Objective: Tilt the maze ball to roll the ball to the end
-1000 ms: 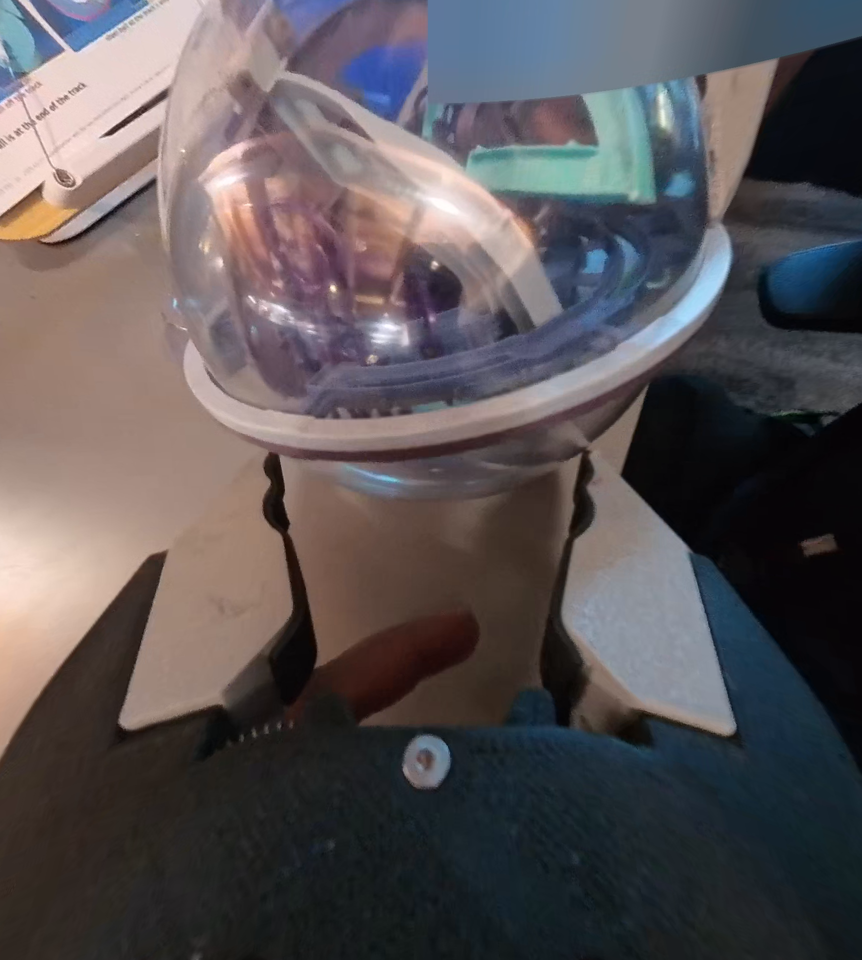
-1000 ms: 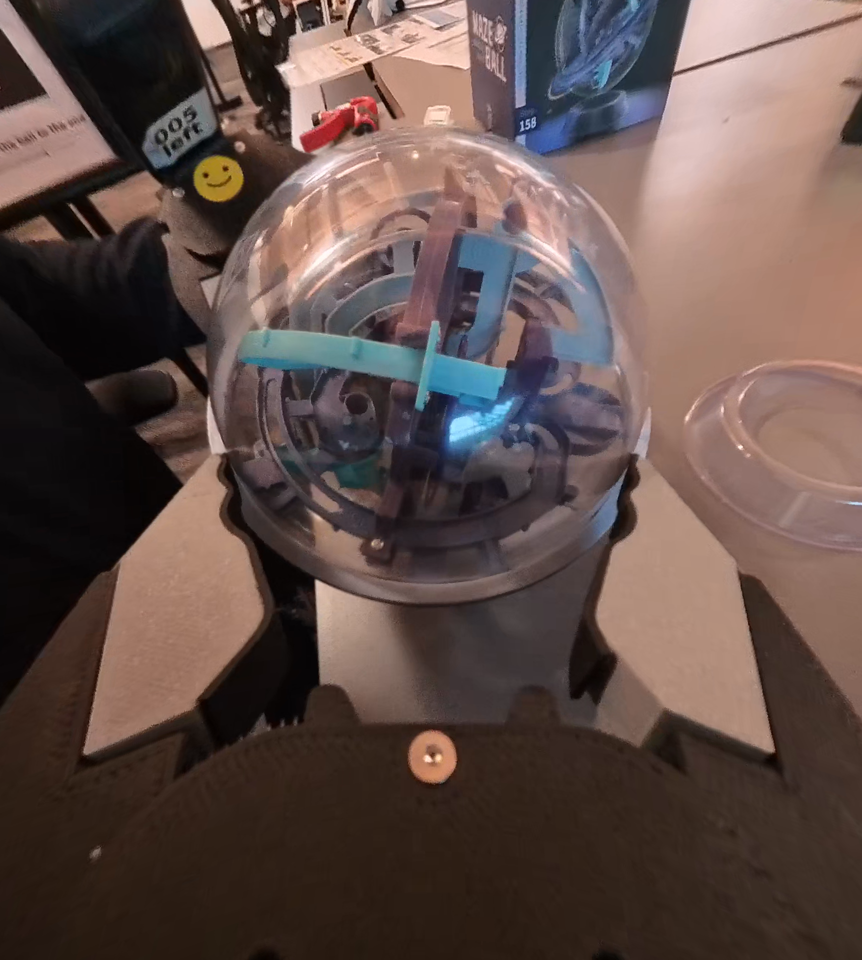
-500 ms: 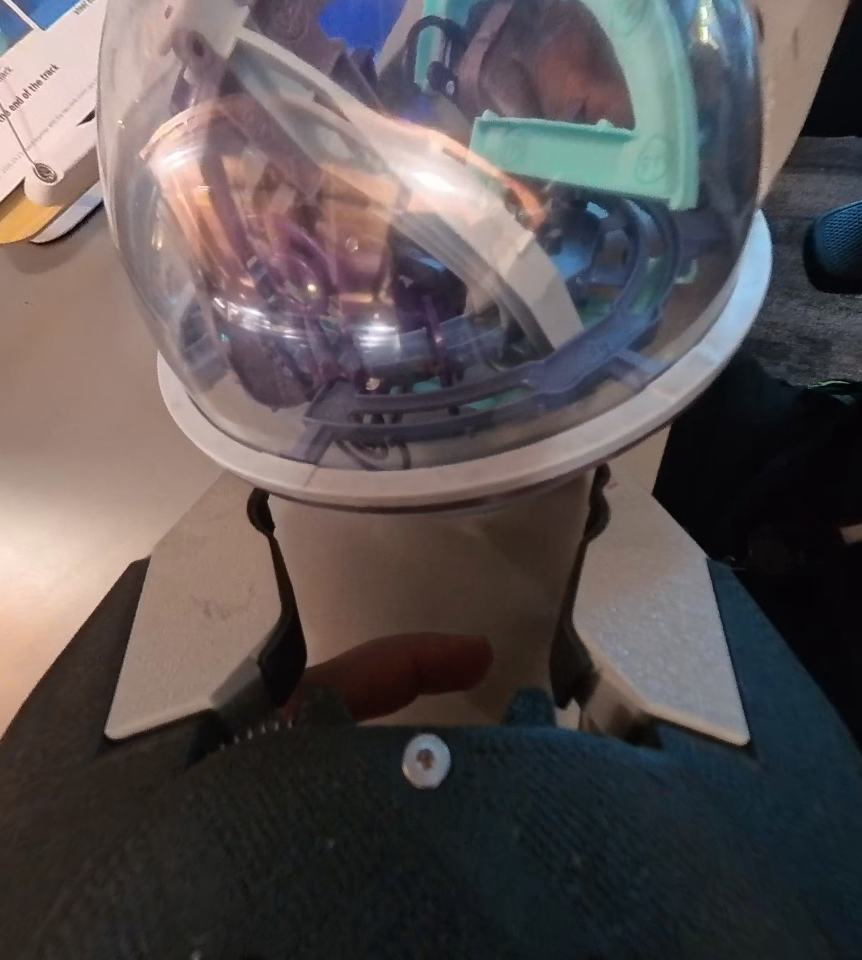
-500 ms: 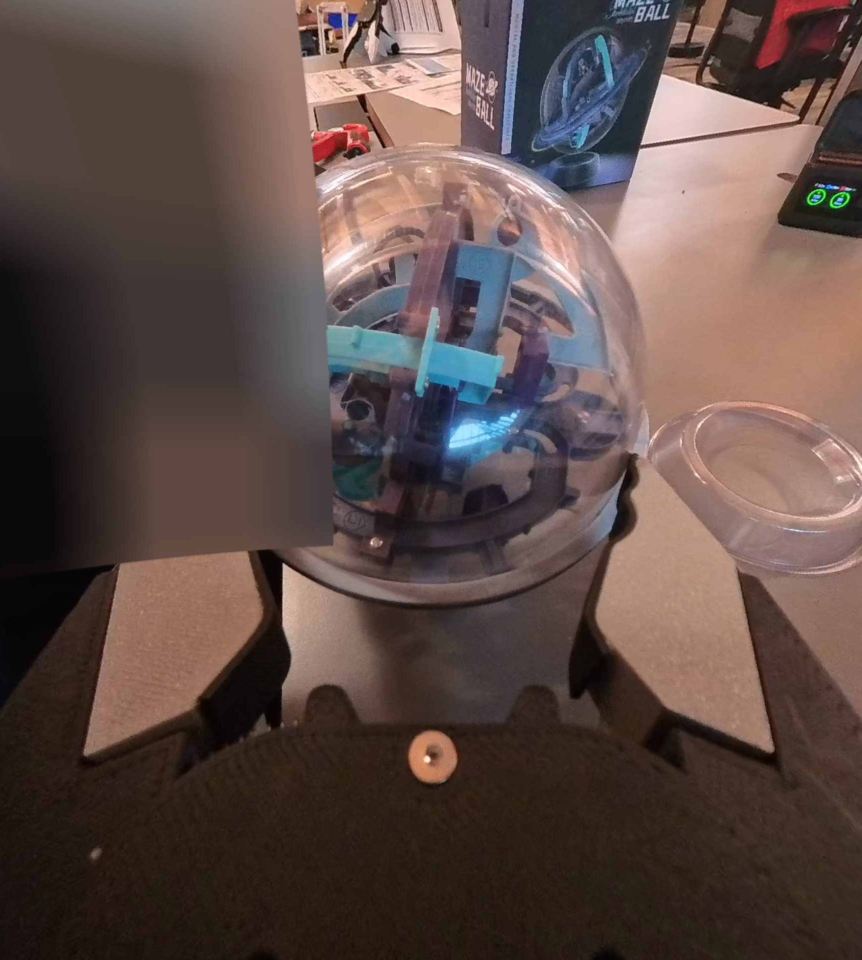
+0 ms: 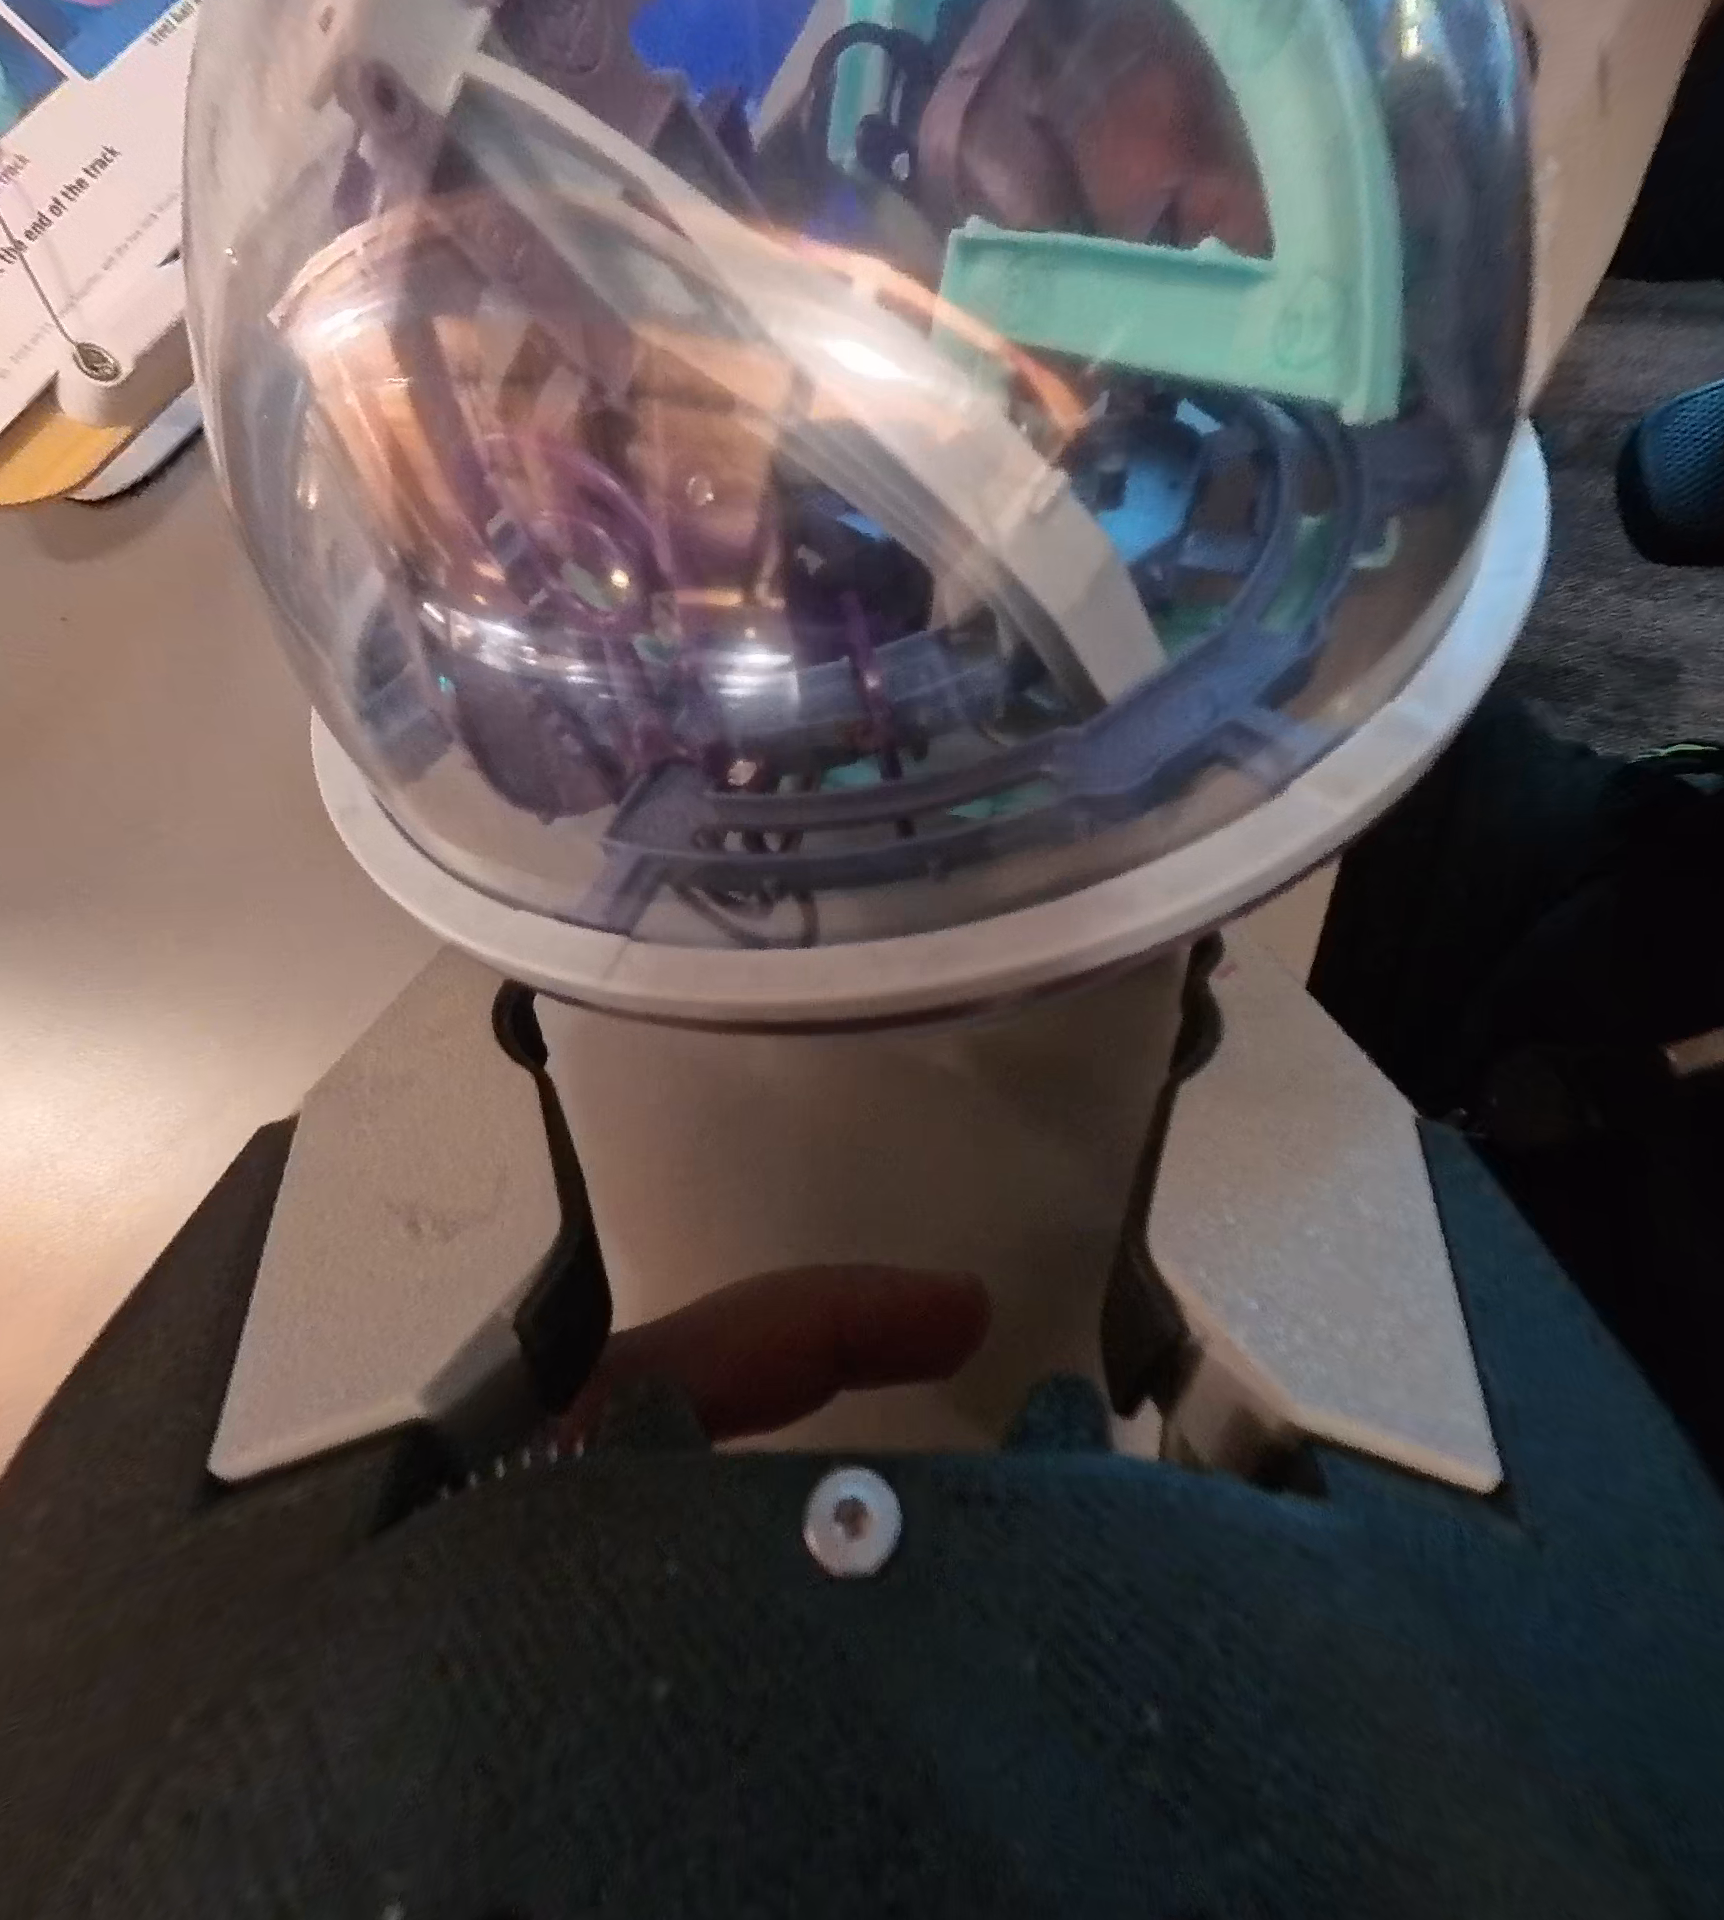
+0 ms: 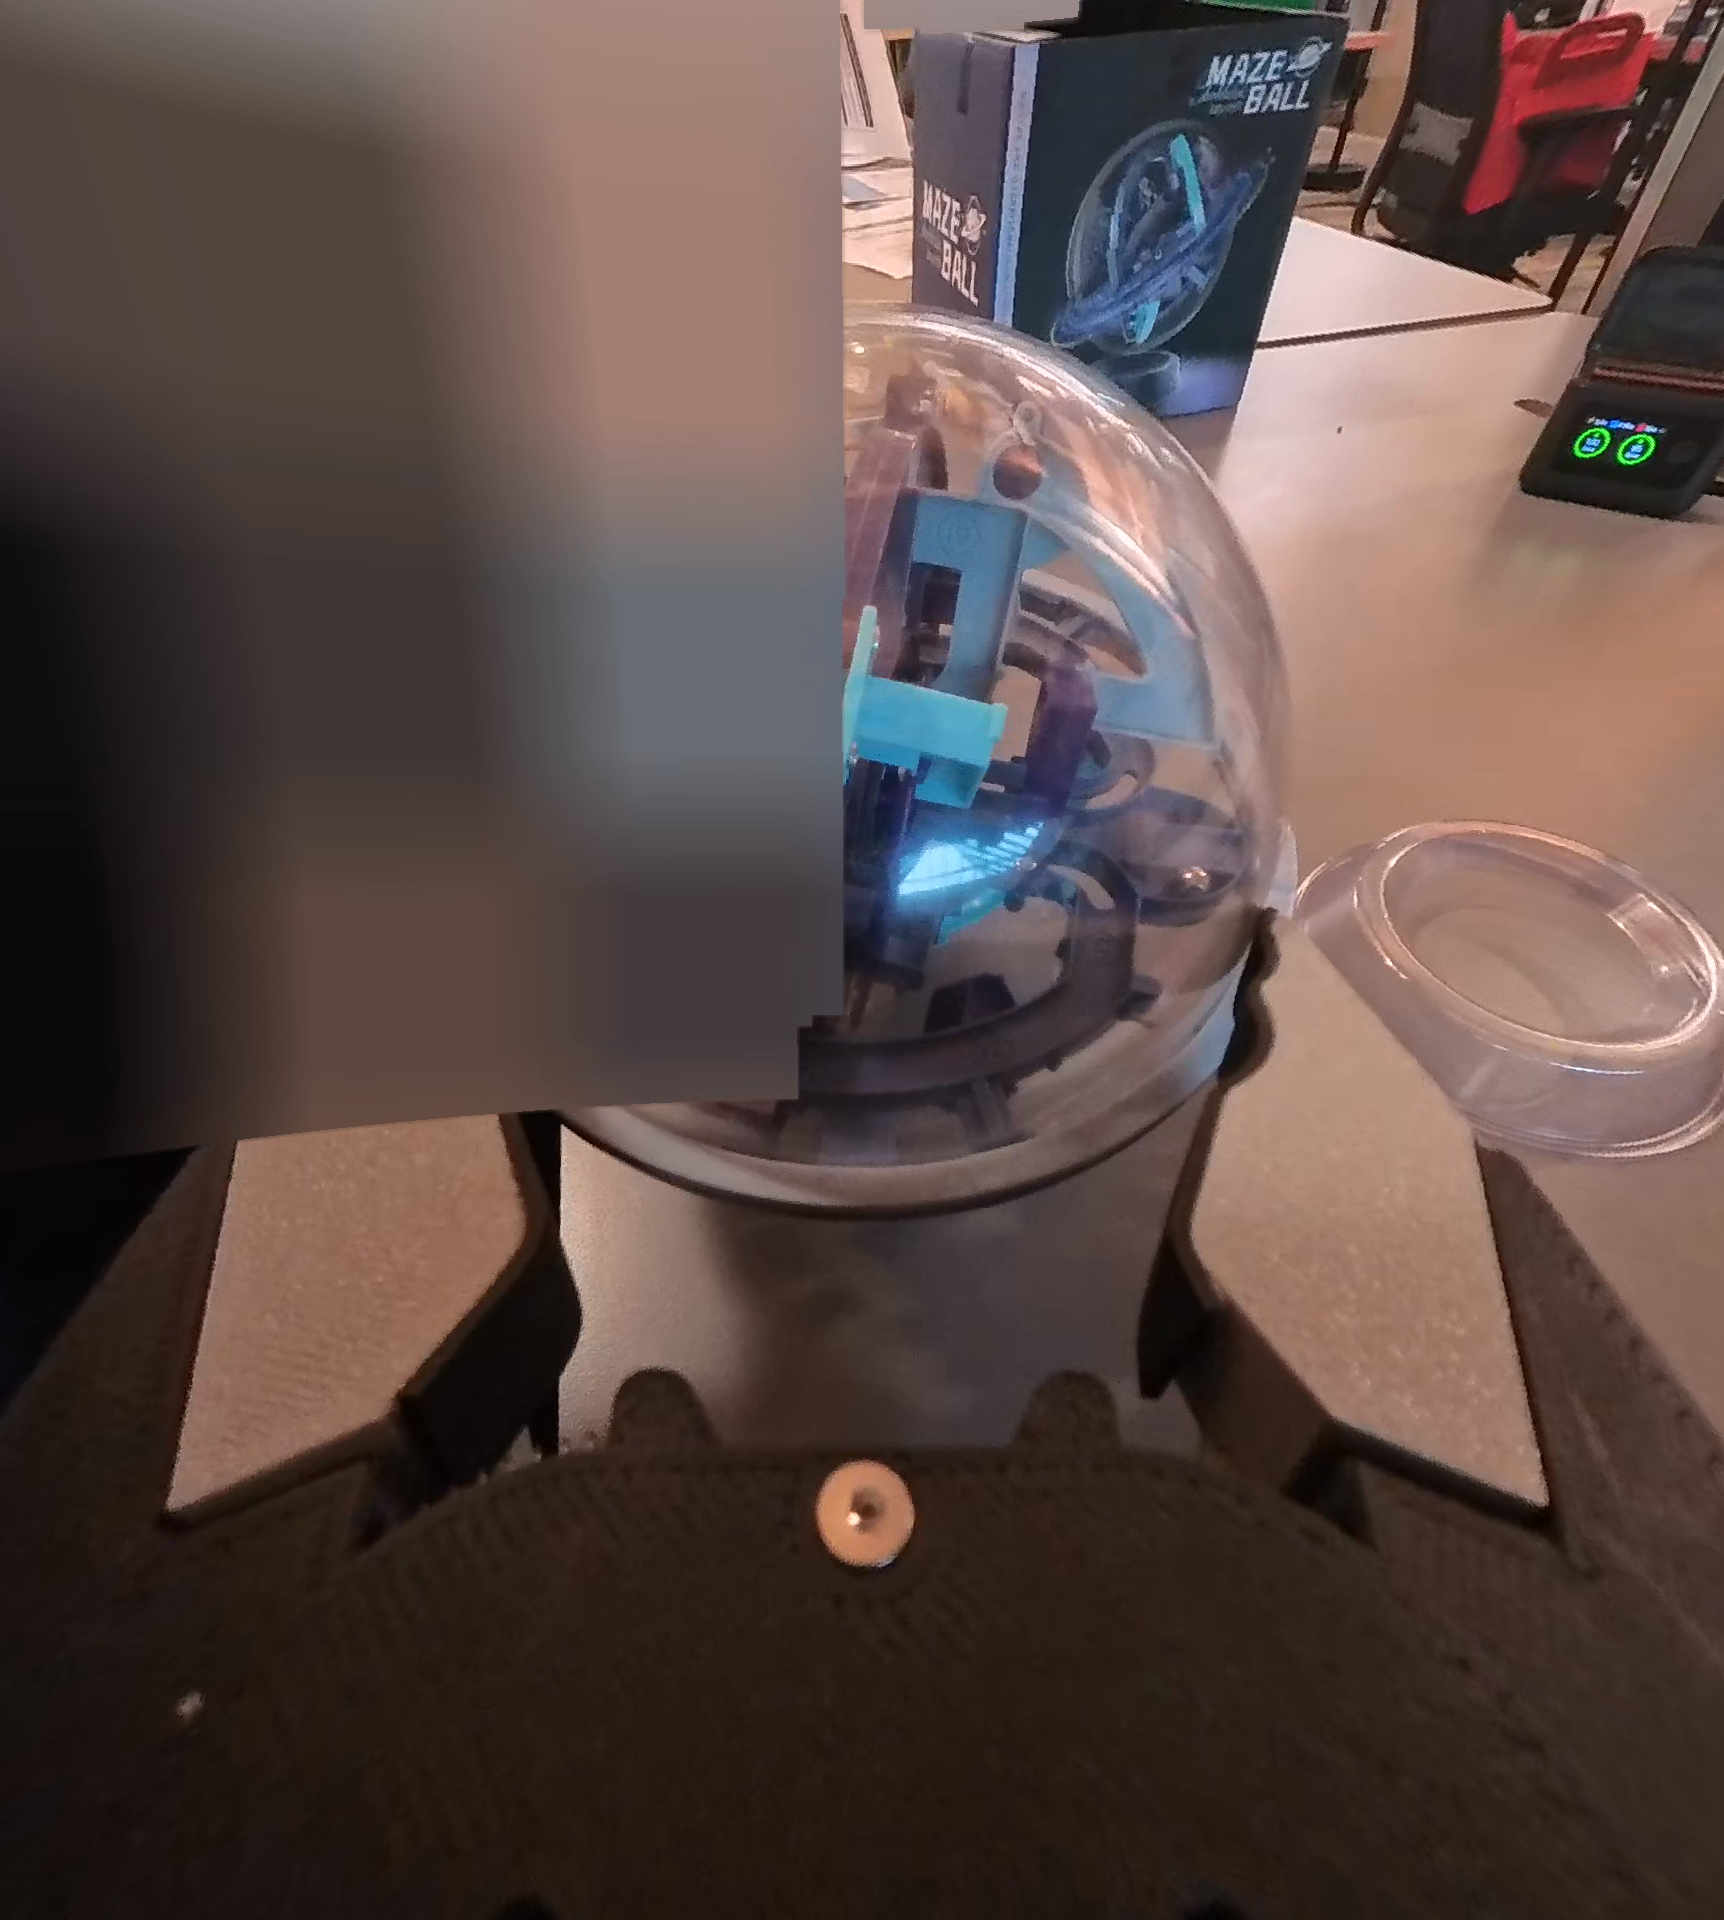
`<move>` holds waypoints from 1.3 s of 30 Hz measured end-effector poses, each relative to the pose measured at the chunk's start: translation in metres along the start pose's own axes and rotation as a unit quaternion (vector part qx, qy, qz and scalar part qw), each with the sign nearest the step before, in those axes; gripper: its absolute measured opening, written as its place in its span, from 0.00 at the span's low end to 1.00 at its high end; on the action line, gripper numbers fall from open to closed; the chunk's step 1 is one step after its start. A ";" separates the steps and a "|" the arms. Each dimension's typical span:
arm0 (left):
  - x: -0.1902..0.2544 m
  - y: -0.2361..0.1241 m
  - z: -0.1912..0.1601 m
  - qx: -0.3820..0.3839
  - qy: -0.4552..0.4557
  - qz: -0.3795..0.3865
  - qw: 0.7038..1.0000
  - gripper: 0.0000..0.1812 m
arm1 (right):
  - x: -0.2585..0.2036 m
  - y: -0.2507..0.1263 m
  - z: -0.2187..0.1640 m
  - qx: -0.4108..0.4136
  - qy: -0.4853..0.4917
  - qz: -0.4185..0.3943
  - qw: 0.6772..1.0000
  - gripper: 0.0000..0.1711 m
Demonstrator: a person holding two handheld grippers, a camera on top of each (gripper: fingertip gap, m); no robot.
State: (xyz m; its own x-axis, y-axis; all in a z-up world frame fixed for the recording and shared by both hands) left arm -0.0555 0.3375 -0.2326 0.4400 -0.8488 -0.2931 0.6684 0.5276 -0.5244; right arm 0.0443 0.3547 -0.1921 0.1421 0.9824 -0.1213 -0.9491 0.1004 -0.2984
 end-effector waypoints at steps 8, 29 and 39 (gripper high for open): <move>0.002 -0.002 0.003 0.017 0.003 -0.014 1.000 0.70 | -0.001 -0.001 -0.002 0.004 -0.018 -0.006 1.000 0.81; -0.003 -0.005 0.006 0.042 -0.008 -0.049 0.998 0.68 | 0.000 0.000 -0.003 0.026 -0.031 0.000 0.999 0.81; -0.003 -0.004 0.006 0.043 -0.012 -0.048 0.998 0.68 | 0.001 0.000 -0.002 0.028 -0.022 0.003 0.999 0.81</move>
State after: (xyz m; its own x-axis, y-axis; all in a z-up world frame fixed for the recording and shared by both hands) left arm -0.0560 0.3385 -0.2248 0.3848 -0.8952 -0.2248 0.7565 0.4454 -0.4788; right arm 0.0455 0.3555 -0.1945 0.1255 0.9889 -0.0799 -0.9643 0.1026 -0.2440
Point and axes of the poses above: each gripper's, where its closed fingertips meet, y out along the fingers, z out of its top, x = y × z across the jaws, the point moved 3 cm from there along -y, back along the fingers, and after that the axes turned 5 degrees about y, right-handed, at the moved point
